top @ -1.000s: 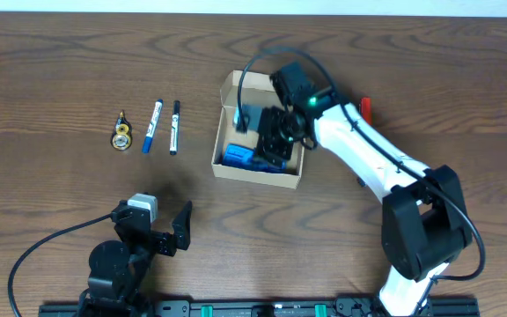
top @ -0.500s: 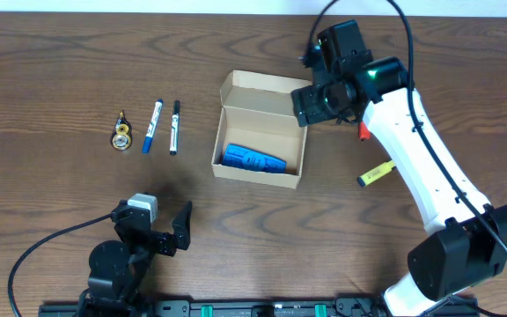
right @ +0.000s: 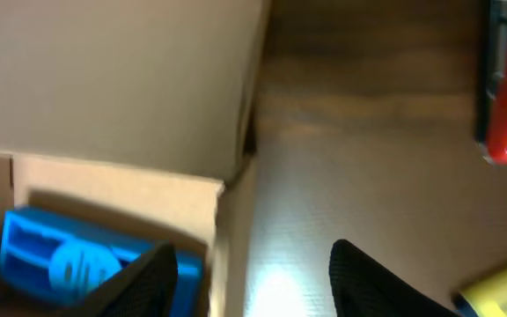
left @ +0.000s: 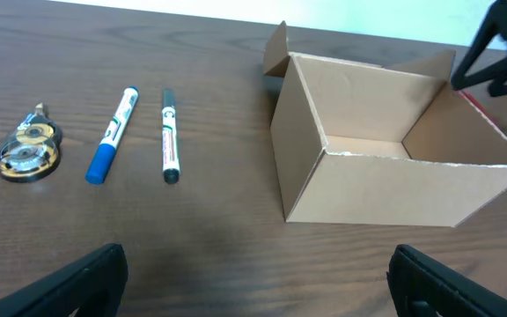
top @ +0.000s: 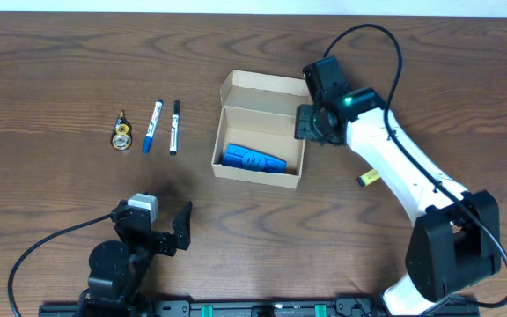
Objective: Pack container
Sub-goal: 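Open the right gripper, release the duster, and lift out of the box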
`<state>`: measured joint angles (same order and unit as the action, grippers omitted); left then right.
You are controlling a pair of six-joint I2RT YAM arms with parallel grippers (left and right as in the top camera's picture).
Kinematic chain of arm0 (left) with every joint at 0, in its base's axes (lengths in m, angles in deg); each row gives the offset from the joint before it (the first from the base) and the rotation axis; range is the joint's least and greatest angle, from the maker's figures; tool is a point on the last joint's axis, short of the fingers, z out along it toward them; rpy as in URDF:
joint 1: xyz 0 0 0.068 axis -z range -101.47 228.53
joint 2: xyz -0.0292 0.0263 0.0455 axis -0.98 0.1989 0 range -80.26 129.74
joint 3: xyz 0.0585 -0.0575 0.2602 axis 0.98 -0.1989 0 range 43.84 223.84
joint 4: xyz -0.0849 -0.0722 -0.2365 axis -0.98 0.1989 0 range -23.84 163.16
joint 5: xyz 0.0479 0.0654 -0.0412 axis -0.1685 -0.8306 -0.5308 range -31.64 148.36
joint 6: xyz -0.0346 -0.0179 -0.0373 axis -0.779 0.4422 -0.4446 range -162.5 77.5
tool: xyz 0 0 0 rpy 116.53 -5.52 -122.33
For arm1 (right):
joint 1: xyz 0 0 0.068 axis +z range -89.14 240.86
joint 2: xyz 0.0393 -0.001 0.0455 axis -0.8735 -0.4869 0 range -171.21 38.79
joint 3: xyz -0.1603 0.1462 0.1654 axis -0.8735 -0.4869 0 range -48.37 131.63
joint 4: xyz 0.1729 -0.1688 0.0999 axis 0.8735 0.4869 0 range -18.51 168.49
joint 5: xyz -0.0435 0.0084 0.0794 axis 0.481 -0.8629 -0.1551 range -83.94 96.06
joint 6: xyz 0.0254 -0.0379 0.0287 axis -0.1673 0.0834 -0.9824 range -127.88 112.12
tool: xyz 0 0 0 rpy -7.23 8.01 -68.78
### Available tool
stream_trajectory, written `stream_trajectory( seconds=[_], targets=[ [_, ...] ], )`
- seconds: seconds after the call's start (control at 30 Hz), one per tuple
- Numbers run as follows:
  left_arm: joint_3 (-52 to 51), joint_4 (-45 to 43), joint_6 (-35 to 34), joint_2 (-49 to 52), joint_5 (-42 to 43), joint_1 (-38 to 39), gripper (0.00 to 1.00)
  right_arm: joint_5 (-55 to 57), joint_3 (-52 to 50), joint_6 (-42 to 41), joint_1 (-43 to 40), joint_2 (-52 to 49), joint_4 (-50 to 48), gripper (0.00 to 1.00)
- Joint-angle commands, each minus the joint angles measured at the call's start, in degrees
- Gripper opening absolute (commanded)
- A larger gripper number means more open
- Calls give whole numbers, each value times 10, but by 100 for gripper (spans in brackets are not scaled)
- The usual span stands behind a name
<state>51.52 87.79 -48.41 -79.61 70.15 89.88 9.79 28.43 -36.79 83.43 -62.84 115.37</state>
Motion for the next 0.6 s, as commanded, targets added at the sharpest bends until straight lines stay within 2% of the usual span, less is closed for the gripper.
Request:
stream_trajectory(
  seconds=[0.0, 0.1, 0.37, 0.57],
  targets=[
    [-12, 0, 8, -4, 2, 3, 95, 7, -30, -17, 11, -7, -13, 55],
    [-12, 0, 8, -4, 2, 3, 95, 8, -43, -14, 11, -7, -33, 52],
    [-12, 0, 8, -4, 2, 3, 95, 8, -46, 59, 11, -8, -79, 42],
    [-12, 0, 8, -4, 2, 3, 95, 7, -46, 69, 10, -17, -91, 41]
  ],
)
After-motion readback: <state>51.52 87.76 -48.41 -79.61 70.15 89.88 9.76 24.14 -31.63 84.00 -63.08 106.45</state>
